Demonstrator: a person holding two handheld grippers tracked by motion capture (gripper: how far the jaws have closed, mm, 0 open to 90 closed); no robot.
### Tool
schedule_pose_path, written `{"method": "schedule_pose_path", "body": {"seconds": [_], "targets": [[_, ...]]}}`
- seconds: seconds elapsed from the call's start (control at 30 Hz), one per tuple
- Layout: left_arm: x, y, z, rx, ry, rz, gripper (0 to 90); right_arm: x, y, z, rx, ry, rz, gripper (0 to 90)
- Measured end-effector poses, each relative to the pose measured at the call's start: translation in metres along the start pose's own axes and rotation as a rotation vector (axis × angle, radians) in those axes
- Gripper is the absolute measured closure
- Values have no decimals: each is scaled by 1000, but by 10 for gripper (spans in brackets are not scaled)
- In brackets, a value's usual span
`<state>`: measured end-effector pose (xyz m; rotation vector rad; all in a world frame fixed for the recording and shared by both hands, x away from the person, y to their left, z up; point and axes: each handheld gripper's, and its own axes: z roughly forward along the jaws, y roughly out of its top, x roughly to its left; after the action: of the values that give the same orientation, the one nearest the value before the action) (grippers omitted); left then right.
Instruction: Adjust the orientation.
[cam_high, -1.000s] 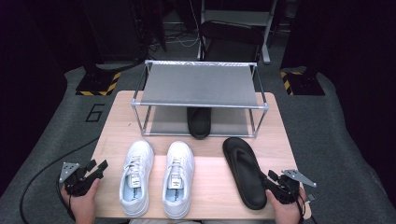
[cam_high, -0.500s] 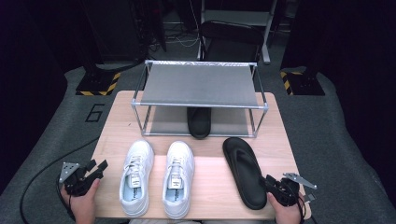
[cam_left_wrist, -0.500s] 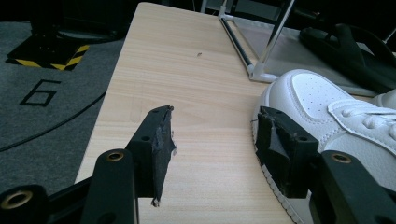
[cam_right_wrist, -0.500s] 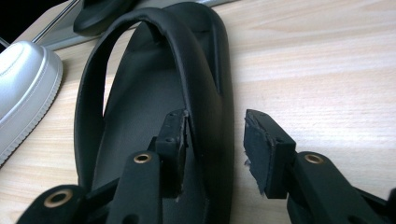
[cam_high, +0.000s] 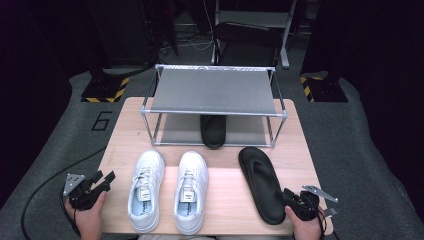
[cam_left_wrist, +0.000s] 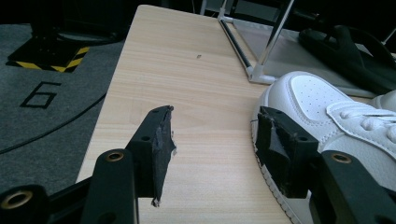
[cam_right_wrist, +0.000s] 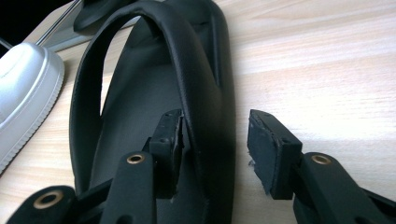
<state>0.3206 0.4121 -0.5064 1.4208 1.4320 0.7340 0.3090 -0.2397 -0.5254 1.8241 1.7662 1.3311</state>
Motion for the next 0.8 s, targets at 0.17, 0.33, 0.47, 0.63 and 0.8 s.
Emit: {"method": "schedule_pose_path", "body": {"seconds": [0.17, 0.33, 0.47, 0.63, 0.8], "targets": [[0, 0, 0, -1, -2, -1, 455, -1, -1, 2, 15, 2, 16, 549], [-1, 0, 0, 4, 1, 0, 455, -4, -2, 2, 16, 21, 28, 559], [-1, 0, 0, 5, 0, 2, 455, -5, -2, 3, 14, 30, 25, 560], [-1, 0, 0, 4, -1, 2, 455, -6, -2, 3, 16, 41, 49, 561], [-1, 0, 0, -2, 2, 1, 455, -6, -3, 6, 14, 71, 65, 559]]}}
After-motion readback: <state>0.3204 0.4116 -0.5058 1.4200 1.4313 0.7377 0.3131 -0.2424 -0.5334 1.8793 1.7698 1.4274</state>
